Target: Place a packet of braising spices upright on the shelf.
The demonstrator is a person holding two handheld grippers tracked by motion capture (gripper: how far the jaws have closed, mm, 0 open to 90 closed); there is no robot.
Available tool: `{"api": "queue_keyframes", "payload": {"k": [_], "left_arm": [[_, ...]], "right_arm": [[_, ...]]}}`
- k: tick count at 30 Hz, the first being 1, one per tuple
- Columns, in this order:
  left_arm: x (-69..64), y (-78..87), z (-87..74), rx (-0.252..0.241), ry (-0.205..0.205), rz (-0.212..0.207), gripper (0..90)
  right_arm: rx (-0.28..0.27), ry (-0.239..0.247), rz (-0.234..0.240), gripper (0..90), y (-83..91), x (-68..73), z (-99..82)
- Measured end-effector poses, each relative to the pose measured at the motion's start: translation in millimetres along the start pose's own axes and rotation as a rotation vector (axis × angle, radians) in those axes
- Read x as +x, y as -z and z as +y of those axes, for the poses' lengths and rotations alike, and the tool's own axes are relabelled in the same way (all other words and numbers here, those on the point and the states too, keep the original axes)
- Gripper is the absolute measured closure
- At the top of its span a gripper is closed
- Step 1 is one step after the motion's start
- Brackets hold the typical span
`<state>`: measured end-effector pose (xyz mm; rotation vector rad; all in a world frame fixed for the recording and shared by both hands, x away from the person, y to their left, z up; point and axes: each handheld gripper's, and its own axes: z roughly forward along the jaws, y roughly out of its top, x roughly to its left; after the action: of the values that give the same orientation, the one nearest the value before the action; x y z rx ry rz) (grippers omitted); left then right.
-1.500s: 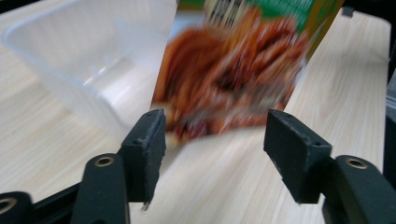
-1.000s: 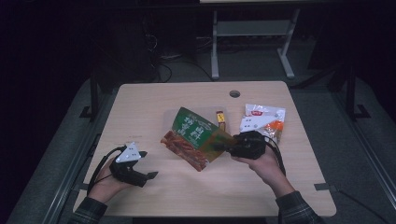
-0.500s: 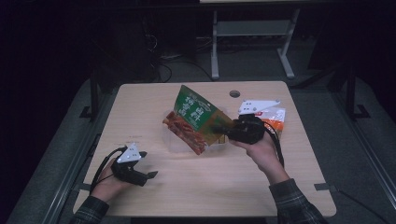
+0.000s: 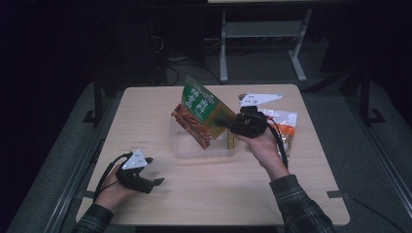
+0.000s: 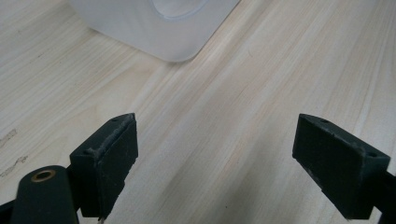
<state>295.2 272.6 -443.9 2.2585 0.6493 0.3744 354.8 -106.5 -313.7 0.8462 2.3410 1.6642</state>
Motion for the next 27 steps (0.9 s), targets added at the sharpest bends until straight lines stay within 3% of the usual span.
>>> {"api": "queue_keyframes", "payload": {"k": [11, 27], "left_arm": [[0.7, -0.3, -0.4, 0.006, 0.001, -0.002, 13.8], [0.5, -1.6, -0.5, 0.021, -0.008, -0.004, 13.7]], "right_arm": [[0.021, -0.027, -0.03, 89.9, -16.4, -9.1, -3.8], [0.064, -0.036, -0.048, 89.8, -34.8, -10.2, -12.0]]}}
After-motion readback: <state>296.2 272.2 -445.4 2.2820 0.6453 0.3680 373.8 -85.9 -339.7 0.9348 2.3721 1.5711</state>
